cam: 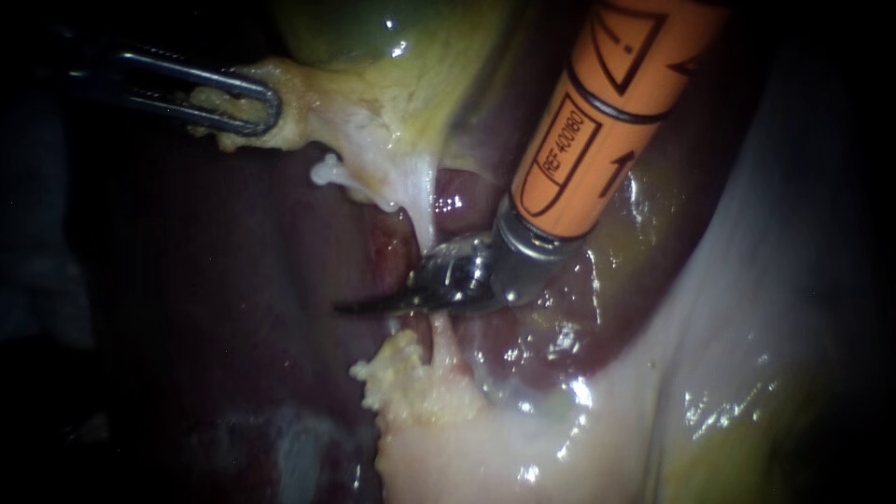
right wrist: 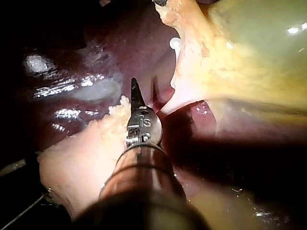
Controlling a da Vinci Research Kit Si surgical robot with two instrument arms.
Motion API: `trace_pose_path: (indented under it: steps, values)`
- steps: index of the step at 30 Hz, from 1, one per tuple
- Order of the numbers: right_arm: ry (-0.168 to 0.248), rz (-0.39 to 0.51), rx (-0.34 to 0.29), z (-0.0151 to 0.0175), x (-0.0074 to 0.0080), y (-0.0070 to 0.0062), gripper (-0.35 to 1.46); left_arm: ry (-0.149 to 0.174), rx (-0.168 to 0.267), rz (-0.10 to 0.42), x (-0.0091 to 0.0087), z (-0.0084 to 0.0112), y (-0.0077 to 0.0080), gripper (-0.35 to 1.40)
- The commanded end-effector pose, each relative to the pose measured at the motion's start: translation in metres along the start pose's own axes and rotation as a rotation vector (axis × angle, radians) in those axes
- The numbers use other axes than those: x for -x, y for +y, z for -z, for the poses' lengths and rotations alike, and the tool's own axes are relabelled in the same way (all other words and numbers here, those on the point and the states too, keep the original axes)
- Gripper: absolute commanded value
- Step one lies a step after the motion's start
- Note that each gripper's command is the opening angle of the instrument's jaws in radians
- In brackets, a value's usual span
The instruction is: Go back from the cut left tube
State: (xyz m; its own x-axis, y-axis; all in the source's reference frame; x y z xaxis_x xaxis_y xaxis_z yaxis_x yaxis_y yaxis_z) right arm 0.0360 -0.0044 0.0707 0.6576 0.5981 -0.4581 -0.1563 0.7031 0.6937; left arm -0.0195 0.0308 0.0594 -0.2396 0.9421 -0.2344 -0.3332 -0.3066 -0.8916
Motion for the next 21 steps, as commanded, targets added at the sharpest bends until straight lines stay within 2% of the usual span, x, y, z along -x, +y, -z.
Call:
trace_pose_path:
  steps: [1, 6, 9, 14, 16, 21]
  values:
    - [0.000, 0.000, 0.000, 0.0000, 0.0000, 0.0000, -0.35, 0.000, 0.000, 0.000, 0.0000, 0.0000, 0.0000, -0.35]
    - [0.003, 0.000, 0.002, 0.0001, -0.0001, 0.0000, -0.35, 0.000, 0.000, 0.000, 0.0000, 0.0000, -0.0001, -0.35]
    - [0.005, 0.000, -0.019, 0.0000, -0.0002, 0.0001, -0.35, 0.000, 0.000, 0.000, 0.0000, 0.0000, -0.0001, -0.35]
    - [0.045, 0.003, -0.040, -0.0001, -0.0004, 0.0001, -0.35, 0.000, 0.000, -0.001, 0.0000, -0.0001, -0.0001, -0.35]
    - [0.062, 0.028, -0.034, -0.0002, -0.0004, 0.0001, 0.04, 0.000, 0.000, -0.001, 0.0001, -0.0001, -0.0001, -0.35]
    - [0.100, 0.063, -0.040, -0.0001, -0.0009, 0.0000, 0.74, 0.000, 0.000, -0.001, 0.0001, -0.0001, -0.0001, -0.35]
